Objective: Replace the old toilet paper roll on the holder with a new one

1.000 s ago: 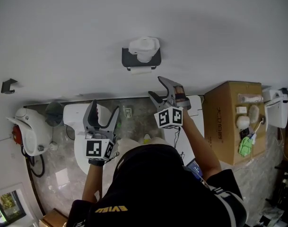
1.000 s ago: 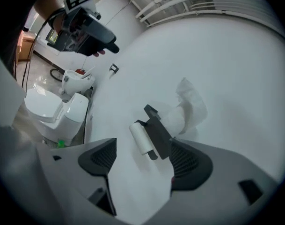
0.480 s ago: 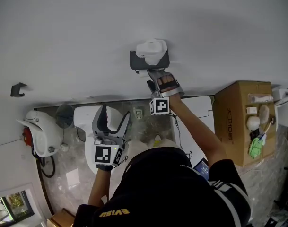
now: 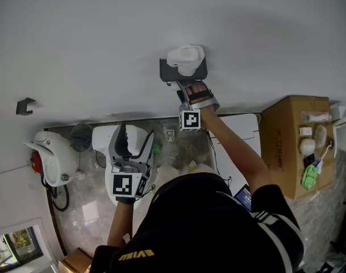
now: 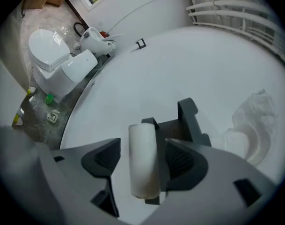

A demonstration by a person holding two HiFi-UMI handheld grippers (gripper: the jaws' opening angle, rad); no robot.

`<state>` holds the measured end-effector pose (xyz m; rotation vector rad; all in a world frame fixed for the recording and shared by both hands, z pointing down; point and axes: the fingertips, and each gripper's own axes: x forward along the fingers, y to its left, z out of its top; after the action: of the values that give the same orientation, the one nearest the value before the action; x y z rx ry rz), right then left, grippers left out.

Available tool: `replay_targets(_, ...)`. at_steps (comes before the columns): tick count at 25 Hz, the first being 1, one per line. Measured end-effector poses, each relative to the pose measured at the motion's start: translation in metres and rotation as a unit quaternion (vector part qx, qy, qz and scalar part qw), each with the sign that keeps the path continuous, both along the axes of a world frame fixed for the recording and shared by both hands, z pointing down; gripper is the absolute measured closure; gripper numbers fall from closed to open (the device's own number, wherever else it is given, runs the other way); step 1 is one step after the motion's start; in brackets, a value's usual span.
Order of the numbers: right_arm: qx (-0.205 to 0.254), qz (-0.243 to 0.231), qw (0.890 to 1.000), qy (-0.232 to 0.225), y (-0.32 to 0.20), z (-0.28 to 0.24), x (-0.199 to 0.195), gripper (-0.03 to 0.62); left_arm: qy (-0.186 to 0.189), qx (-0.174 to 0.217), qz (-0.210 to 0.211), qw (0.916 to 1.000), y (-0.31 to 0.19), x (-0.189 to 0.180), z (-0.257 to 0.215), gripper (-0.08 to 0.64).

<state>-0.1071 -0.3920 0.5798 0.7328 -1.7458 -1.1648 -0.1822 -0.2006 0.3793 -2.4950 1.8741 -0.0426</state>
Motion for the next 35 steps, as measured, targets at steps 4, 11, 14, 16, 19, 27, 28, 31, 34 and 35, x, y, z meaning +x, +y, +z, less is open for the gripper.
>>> replay_targets(4, 0.003, 0.012, 1.0, 0.003, -0.003, 0.0, 0.004, 0.345, 0.004, -0.003, -0.003, 1.0, -0.001, 0.001, -0.004, 0.199)
replay_targets(11, 0.015, 0.021, 1.0, 0.001, -0.002, -0.005, 0.01, 0.396, -0.002, -0.002, 0.006, 1.0, 0.0, 0.002, 0.005, 0.199)
replay_targets(14, 0.014, 0.022, 1.0, -0.002, -0.003, -0.011, 0.01, 0.41, 0.008, 0.01, 0.009, 0.9999, 0.001, 0.005, 0.001, 0.199)
replay_targets(16, 0.013, 0.022, 1.0, -0.003, -0.001, -0.011, 0.013, 0.41, 0.011, 0.011, 0.01, 0.9998, 0.002, 0.007, 0.001, 0.199)
replay_targets(19, 0.012, 0.029, 0.999, 0.011, -0.001, -0.005, 0.019, 0.41, 0.0, 0.001, 0.0, 1.0, 0.002, 0.002, 0.005, 0.2)
replay_targets(27, 0.018, 0.043, 0.999, 0.003, -0.003, -0.015, 0.036, 0.41, 0.007, 0.005, -0.012, 0.9999, 0.0, -0.009, 0.007, 0.201)
replay_targets(28, 0.017, 0.044, 0.999, -0.001, -0.002, -0.017, 0.037, 0.41, 0.004, 0.004, -0.017, 0.9998, 0.0, -0.012, 0.008, 0.201)
replay_targets(31, 0.017, 0.048, 0.999, -0.007, -0.001, -0.02, 0.043, 0.41, 0.008, -0.009, -0.027, 0.9996, -0.003, -0.017, 0.011, 0.201)
replay_targets(34, 0.006, 0.059, 0.998, -0.001, -0.002, -0.016, 0.056, 0.41, 0.01, -0.015, -0.023, 0.9996, -0.007, -0.015, 0.013, 0.201)
replay_targets(35, 0.004, 0.063, 0.998, 0.003, -0.003, -0.014, 0.061, 0.41, 0.011, -0.015, -0.022, 0.9996, -0.008, -0.014, 0.013, 0.201)
